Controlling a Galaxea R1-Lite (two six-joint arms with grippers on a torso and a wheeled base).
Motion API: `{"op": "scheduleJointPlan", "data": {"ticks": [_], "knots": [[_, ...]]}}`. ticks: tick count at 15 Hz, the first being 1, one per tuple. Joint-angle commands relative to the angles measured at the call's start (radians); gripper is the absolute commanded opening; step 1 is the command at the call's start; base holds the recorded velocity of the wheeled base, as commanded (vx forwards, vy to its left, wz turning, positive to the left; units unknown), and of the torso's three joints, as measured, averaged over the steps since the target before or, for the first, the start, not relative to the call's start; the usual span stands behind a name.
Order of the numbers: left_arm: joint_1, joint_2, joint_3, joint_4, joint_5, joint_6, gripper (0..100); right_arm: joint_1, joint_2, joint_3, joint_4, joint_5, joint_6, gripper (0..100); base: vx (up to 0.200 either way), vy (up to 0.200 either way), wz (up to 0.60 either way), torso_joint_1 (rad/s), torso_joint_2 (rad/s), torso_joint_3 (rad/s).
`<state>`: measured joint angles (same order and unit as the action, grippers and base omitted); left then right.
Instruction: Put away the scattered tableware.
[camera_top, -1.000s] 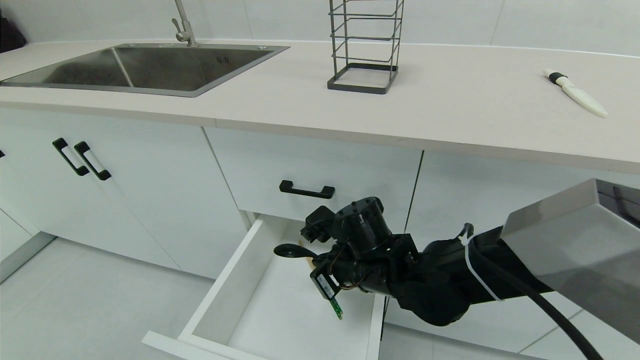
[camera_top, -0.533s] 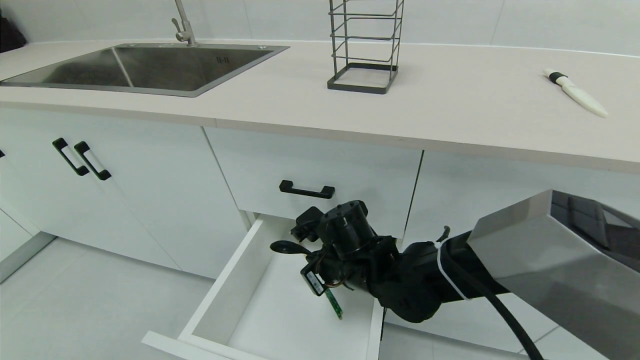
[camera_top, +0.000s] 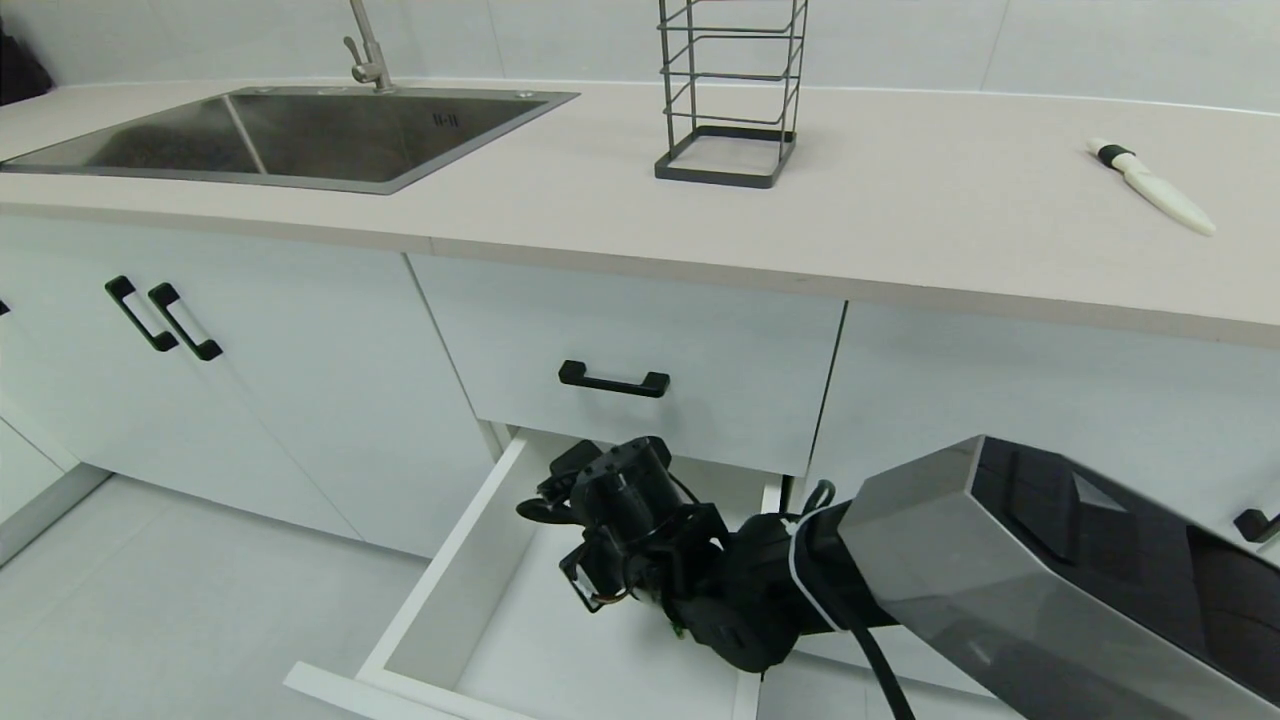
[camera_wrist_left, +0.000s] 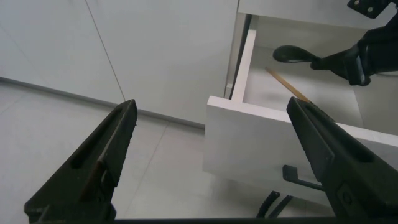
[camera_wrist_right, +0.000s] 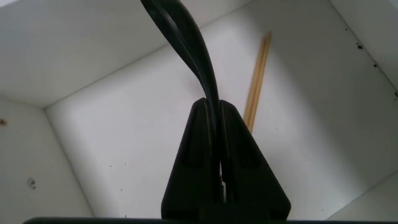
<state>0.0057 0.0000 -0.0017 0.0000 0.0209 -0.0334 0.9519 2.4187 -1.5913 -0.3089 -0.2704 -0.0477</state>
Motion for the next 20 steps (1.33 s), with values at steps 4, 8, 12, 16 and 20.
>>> {"op": "scheduleJointPlan", "data": {"ticks": [4,8,12,16,20], "knots": [[0.0,0.0,0.0,0.0,0.001,0.0,100,-0.001,0.094,-0.07,-0.001,-0.012,0.0,0,0.0,0.0,0.0,0.0,0.0,0.0],[-0.001,0.0,0.0,0.0,0.001,0.0,100,-0.015,0.152,-0.108,-0.006,-0.024,0.006,0,0.0,0.0,0.0,0.0,0.0,0.0],[0.0,0.0,0.0,0.0,0.001,0.0,100,-0.021,0.186,-0.141,-0.002,-0.043,0.061,0,0.0,0.0,0.0,0.0,0.0,0.0],[-0.001,0.0,0.0,0.0,0.001,0.0,100,-0.028,0.214,-0.156,0.014,-0.05,0.086,0,0.0,0.0,0.0,0.0,0.0,0.0],[0.0,0.0,0.0,0.0,0.001,0.0,100,-0.035,0.243,-0.177,0.03,-0.058,0.092,0,0.0,0.0,0.0,0.0,0.0,0.0]]}}
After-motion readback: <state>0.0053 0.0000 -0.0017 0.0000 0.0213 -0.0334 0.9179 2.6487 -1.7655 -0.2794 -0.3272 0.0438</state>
